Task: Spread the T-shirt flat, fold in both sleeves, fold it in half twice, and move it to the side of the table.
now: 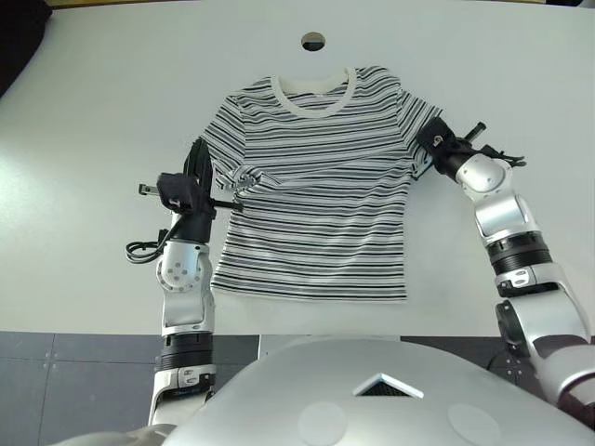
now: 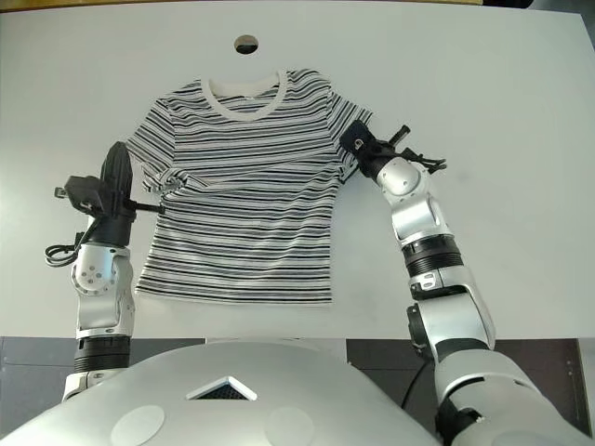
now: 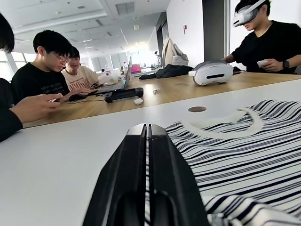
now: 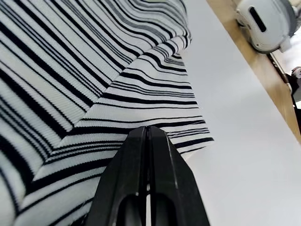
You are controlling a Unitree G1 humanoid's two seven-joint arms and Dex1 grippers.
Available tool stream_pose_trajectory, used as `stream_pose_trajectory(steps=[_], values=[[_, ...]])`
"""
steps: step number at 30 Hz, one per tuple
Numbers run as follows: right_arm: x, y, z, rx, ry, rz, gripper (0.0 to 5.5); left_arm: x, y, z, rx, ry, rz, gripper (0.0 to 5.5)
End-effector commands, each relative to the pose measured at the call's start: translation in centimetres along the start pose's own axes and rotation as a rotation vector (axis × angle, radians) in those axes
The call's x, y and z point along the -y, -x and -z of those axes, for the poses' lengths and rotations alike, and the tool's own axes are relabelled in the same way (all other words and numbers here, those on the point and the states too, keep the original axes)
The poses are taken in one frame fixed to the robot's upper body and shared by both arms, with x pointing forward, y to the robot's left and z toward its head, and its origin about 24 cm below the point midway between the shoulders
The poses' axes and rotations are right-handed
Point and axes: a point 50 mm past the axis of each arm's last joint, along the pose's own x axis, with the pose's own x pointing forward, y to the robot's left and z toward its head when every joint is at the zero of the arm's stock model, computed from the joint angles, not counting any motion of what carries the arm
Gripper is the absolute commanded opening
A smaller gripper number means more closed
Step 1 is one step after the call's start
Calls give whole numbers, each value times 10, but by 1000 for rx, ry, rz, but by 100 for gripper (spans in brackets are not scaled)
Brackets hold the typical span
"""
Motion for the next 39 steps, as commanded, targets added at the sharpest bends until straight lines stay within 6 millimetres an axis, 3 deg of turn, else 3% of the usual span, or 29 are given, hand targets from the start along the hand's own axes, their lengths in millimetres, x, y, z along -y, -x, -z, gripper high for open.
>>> stream_pose_trajectory(steps=[1,4,8,10,15,20,27,31,33,34,36,39], values=[[-6,21,-67,481,2,10,10,-4,-1,1,8,-4,-1,11],[-32,44,-89,639,72,-187,10,-4,1,1,11,-5,-1,11],[-72,78,-71,560,256,-577,10,-4,2,1,10,-2,-4,11],[-81,93,-59,478,331,-715,10,-3,2,1,10,0,-2,11],[-84,108,-39,341,410,-859,10,-2,2,0,10,1,1,11],[-87,123,-4,152,433,-982,10,-6,-2,0,2,-10,1,11],[-81,149,20,10,368,-1111,10,-17,-11,8,-100,-33,-29,11],[-84,158,24,-4,321,-1147,10,-22,-22,5,-117,-47,-41,11],[-81,151,13,94,341,-1074,10,-23,-23,4,-119,-50,-48,11],[-70,133,-3,193,299,-915,10,-24,-23,5,-121,-50,-51,11],[-27,96,-34,355,191,-542,10,-24,-23,6,-124,-46,-54,11],[14,74,-53,446,-53,-363,10,-22,-23,8,-122,-35,-47,11]])
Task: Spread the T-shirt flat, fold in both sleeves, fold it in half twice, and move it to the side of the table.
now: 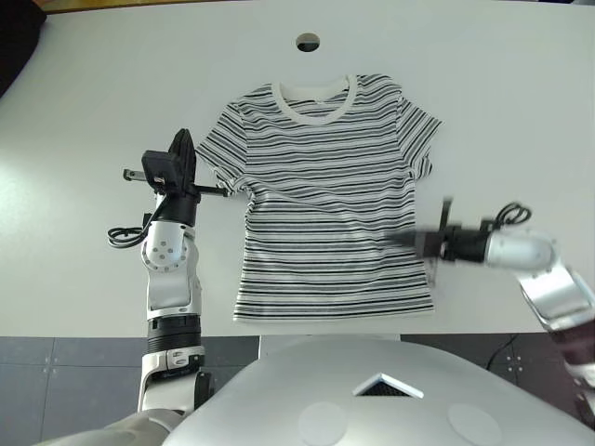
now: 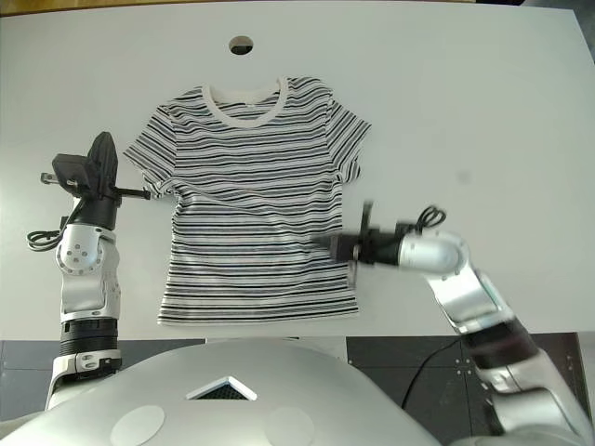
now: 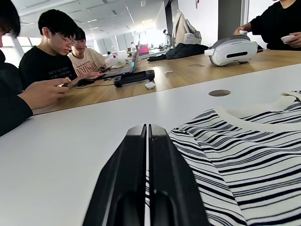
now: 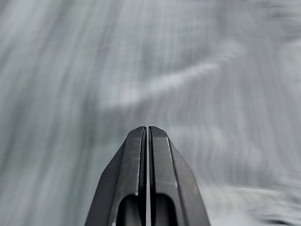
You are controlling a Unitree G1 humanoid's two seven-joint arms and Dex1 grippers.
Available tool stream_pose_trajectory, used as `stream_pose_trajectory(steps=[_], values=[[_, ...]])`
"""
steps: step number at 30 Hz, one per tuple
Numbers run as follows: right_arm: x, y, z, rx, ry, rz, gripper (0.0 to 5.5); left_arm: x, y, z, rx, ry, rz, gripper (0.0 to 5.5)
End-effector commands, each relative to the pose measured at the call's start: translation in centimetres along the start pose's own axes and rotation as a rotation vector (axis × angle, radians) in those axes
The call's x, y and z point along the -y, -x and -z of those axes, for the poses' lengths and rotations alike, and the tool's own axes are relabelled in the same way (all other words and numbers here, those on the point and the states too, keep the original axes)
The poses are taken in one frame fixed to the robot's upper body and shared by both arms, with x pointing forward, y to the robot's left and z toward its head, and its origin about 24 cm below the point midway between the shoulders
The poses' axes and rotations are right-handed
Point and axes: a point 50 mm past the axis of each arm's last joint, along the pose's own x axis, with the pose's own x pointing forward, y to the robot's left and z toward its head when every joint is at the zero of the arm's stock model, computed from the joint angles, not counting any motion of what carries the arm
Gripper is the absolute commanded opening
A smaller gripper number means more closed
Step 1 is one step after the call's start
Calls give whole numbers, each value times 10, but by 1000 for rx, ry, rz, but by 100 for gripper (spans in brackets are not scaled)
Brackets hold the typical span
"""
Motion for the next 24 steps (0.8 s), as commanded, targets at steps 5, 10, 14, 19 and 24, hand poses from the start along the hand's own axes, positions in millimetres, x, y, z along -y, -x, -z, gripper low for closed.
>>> stream_pose_trajectory(steps=[5,10,14,19,24], values=[[84,-15,38,-115,-359,362,10,1,-1,5,-24,3,4,11],[91,-28,52,-181,-385,357,10,-3,-4,-1,-9,0,5,11],[88,-24,72,-292,-357,364,10,-4,-6,-9,4,49,3,11],[70,-16,96,-454,-293,265,10,-17,-9,-10,-65,-18,9,11],[68,-6,109,-543,-275,244,10,-34,-16,-8,-164,-30,13,11]])
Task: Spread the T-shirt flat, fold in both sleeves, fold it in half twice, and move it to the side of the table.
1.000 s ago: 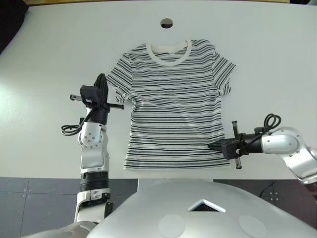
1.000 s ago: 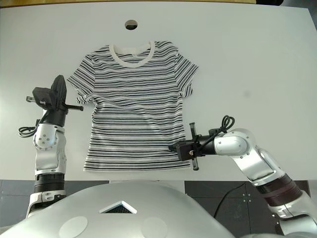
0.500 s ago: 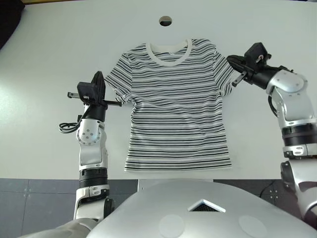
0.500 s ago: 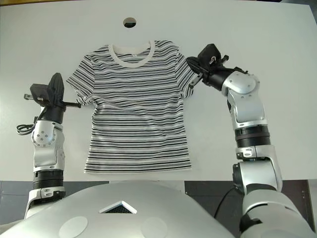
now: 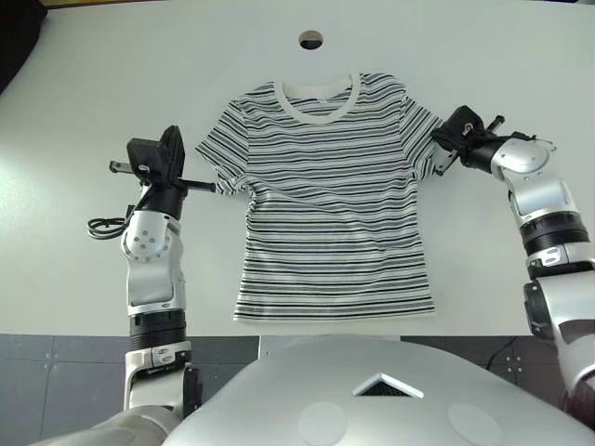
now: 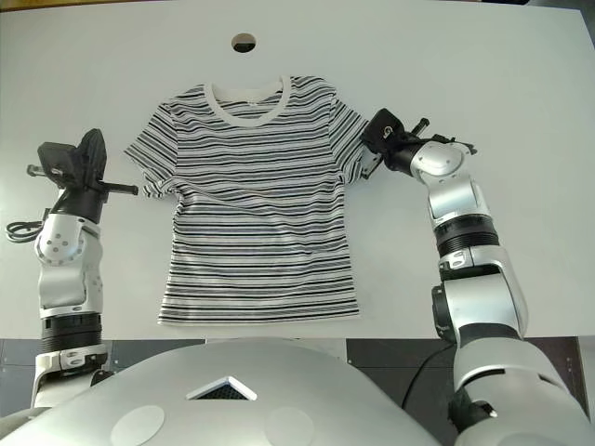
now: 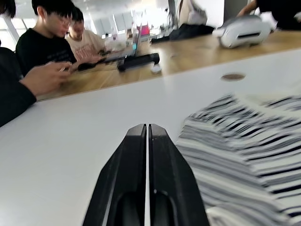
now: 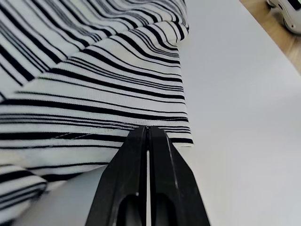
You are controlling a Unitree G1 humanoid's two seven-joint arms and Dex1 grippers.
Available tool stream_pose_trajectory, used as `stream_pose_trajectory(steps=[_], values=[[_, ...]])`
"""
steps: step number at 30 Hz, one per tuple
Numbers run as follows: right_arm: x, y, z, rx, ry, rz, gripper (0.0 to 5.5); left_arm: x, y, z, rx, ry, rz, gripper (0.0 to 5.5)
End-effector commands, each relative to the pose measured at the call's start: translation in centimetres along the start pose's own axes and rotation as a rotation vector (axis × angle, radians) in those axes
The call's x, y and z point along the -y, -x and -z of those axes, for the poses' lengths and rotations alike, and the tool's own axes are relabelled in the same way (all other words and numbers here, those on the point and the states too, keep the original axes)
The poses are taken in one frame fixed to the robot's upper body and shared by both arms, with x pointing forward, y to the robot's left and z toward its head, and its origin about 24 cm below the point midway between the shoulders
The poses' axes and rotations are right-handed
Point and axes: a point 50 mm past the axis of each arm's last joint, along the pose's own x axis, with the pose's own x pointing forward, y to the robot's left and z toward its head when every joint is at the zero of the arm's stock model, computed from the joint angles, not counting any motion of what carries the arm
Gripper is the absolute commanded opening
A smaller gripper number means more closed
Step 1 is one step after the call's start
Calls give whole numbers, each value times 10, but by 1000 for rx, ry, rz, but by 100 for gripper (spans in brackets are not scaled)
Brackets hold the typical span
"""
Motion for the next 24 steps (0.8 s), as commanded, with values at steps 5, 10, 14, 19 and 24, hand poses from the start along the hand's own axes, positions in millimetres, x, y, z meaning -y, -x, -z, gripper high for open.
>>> stream_pose_trajectory(steps=[5,10,14,19,24], values=[[4,19,41,-174,-24,11,10,-7,-12,-8,-60,-5,55,11],[12,31,51,-197,-44,66,10,4,-23,-4,-151,118,173,11],[11,33,51,-180,-64,74,10,11,-36,-13,-164,171,255,60],[21,36,-7,229,-112,172,10,23,-49,-15,-199,218,344,133],[19,68,-70,612,-141,230,10,36,-55,0,-321,176,415,194]])
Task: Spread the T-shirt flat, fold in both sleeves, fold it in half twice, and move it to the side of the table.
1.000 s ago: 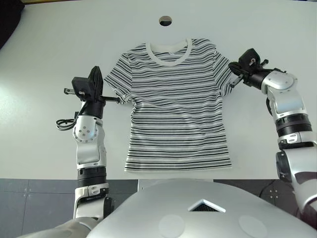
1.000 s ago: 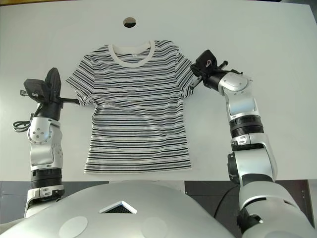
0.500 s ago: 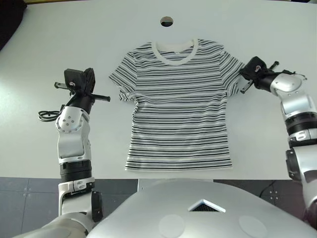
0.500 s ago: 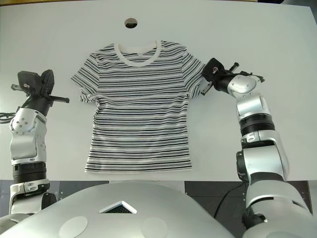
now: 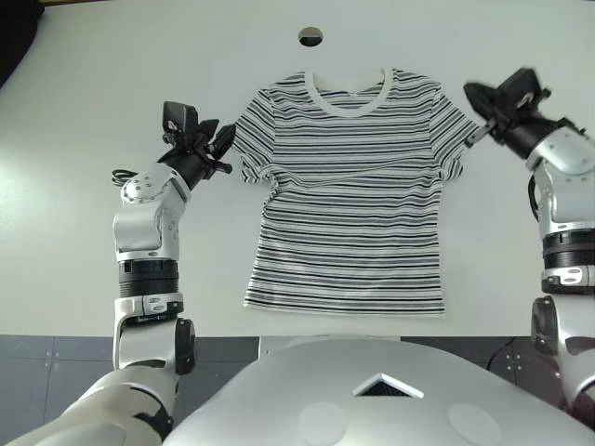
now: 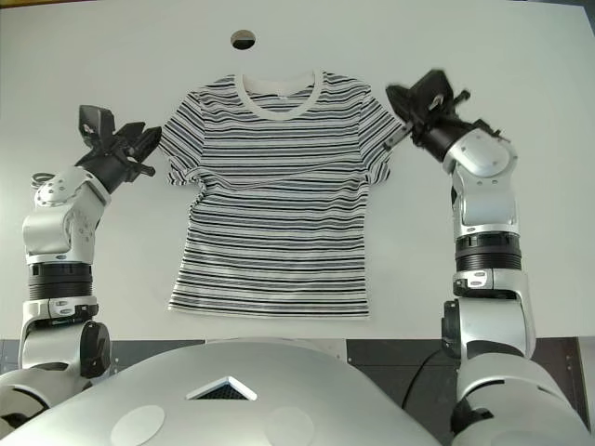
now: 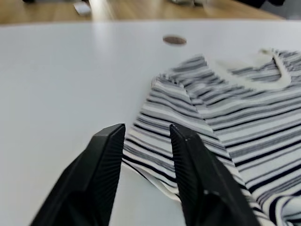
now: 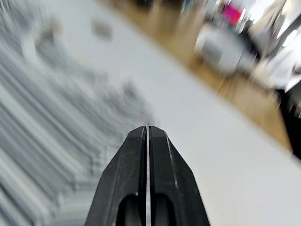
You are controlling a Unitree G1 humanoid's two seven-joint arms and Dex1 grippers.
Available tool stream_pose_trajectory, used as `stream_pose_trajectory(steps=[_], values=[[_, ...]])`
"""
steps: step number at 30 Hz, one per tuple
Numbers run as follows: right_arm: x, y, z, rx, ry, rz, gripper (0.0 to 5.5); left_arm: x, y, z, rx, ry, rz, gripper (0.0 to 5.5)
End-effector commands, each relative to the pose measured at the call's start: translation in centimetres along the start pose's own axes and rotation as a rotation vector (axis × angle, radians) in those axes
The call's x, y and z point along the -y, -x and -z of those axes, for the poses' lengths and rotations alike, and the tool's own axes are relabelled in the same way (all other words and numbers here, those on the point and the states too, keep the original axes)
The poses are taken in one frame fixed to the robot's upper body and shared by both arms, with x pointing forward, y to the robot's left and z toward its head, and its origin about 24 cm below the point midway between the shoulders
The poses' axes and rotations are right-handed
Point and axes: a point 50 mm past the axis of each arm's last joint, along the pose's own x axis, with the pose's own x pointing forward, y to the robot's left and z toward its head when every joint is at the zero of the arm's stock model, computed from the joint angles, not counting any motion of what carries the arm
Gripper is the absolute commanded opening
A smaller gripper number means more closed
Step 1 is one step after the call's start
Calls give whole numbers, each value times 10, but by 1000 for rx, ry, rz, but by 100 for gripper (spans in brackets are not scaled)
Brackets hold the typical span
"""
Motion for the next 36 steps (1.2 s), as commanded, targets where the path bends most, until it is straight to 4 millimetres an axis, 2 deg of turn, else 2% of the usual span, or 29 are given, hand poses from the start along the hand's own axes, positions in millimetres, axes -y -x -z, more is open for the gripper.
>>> stream_pose_trajectory(steps=[1,5,9,11,18,20,25,32,36], values=[[-13,8,-37,175,-43,-5,10,2,-10,8,-105,-40,29,194],[-31,16,-55,228,-48,-44,10,-5,-16,20,-199,-46,11,194],[-38,19,-56,226,-63,-58,10,-10,-20,25,-240,-75,5,194],[-40,20,-54,220,-72,-65,10,-12,-20,19,-201,-81,2,194],[-43,17,-48,207,-92,-66,10,-26,-12,-22,-29,-99,-52,194],[-44,16,-46,204,-96,-67,10,-29,-12,-25,-28,-102,-59,194],[-44,15,-46,204,-98,-71,10,-28,-22,-9,-135,-32,-6,194],[-45,16,-45,204,-102,-66,10,-24,-28,9,-258,-31,46,194],[-44,15,-42,197,-108,-55,10,-22,-26,14,-275,-48,77,127]])
